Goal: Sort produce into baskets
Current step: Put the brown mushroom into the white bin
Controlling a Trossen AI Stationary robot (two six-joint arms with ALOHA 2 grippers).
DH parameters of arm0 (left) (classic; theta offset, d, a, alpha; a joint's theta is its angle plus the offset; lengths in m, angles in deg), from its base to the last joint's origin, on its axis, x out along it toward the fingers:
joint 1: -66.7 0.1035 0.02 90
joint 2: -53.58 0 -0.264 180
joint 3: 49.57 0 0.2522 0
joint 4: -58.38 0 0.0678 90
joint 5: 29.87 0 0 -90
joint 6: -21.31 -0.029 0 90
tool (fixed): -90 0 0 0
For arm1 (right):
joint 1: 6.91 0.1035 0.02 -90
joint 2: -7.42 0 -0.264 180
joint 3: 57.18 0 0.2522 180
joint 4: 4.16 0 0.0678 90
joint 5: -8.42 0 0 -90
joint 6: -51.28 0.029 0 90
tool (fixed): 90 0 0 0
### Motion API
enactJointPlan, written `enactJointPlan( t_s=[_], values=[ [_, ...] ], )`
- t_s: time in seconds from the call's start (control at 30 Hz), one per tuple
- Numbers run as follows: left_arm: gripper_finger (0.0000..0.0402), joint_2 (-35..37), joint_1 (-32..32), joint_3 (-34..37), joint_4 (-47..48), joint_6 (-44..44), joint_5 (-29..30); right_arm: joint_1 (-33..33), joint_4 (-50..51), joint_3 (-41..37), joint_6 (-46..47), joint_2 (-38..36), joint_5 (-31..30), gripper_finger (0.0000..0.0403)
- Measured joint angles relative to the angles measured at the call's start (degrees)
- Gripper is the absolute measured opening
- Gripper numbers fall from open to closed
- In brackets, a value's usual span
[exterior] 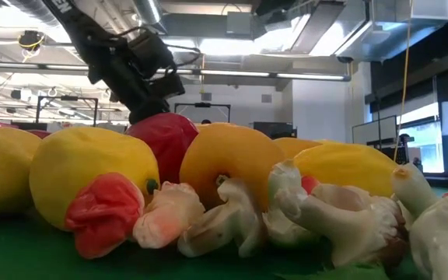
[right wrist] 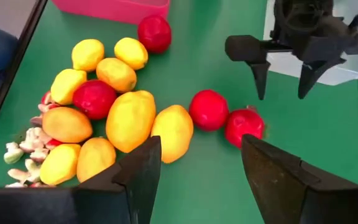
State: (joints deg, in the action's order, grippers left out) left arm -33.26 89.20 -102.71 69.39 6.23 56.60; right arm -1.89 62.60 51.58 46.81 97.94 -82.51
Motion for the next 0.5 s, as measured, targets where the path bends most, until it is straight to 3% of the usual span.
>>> enactJointPlan(
  t_s=[0.5],
  values=[
    [0.0310,-8.62,-1.99,-3.75,0.96,-2.82,-2.11,-0.16,2.00,-0.02,4.88,0.07,0.00,0.0221]
  ],
)
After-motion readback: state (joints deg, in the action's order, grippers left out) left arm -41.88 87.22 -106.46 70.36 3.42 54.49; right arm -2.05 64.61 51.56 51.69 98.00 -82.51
